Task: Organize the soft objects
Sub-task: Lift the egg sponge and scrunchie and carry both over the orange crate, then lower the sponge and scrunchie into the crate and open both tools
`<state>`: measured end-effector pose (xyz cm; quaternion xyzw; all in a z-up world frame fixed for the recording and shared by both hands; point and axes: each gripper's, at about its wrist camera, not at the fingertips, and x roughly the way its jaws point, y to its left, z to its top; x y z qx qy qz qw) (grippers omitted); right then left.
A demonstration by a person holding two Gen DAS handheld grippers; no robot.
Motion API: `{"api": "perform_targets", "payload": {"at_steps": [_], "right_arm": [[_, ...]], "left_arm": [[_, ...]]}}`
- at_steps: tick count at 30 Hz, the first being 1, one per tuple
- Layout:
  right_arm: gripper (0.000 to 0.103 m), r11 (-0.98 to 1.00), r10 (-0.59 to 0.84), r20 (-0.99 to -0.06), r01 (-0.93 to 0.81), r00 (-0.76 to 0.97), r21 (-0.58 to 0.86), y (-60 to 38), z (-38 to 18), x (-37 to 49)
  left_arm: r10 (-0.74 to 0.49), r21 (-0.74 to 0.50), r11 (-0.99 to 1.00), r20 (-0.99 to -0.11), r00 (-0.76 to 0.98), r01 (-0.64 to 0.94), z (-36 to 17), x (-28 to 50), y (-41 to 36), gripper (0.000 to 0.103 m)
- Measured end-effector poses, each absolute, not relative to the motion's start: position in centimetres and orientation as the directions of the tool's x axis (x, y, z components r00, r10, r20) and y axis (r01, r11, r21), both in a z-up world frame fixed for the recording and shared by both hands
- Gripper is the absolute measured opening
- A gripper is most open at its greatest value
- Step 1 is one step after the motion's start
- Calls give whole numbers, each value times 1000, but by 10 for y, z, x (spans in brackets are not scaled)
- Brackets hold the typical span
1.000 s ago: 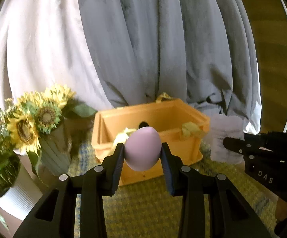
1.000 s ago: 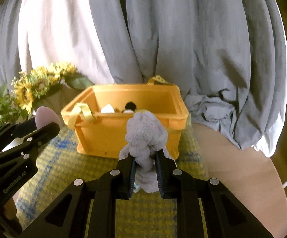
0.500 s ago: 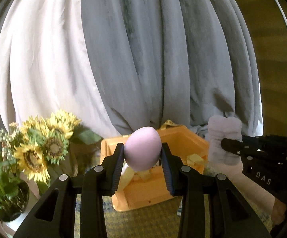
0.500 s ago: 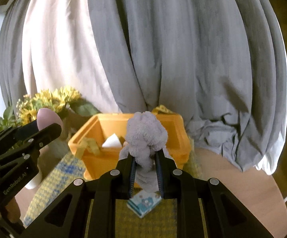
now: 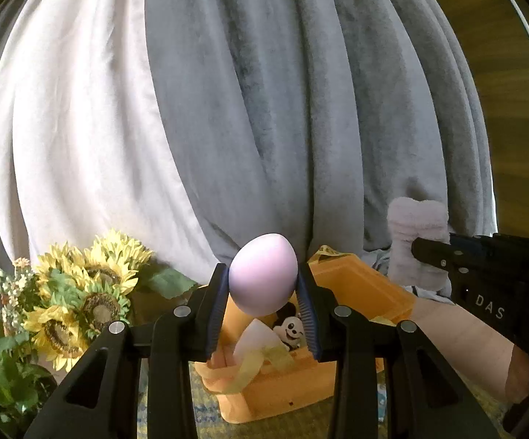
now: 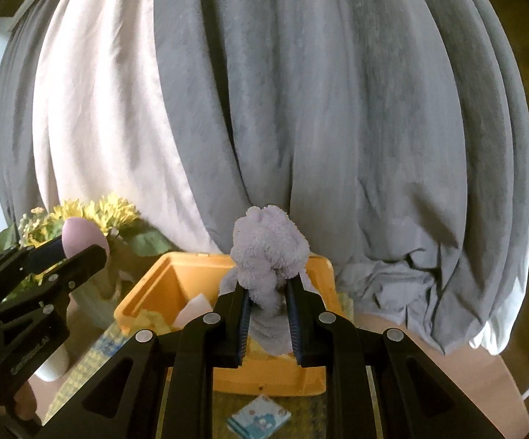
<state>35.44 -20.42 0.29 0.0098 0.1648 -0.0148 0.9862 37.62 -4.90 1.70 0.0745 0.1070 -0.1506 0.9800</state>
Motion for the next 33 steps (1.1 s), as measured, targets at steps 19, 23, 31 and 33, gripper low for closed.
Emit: {"api": "perform_targets", "payload": {"at_steps": [19,23,31,33], "right_arm": [[20,998,-9,-397,31,918,51,-215,-17,422],[20,998,-15,-422,40,906,49,-219,-26,438],[20,997,-22,-480,53,877,51,-226,-41,470],[20,997,-23,-495,57,869,54,-228,-45,476]], "left_arm": [[-256,129,945,-274,927,299,5,439,-59,36],[-250,130,945,-310,917,301,-5,455,-63,37],[-248,119,941,-393,885,317,-25,486,-72,37],[-247,128,938,-409,878,323,-29,492,-74,37]]}}
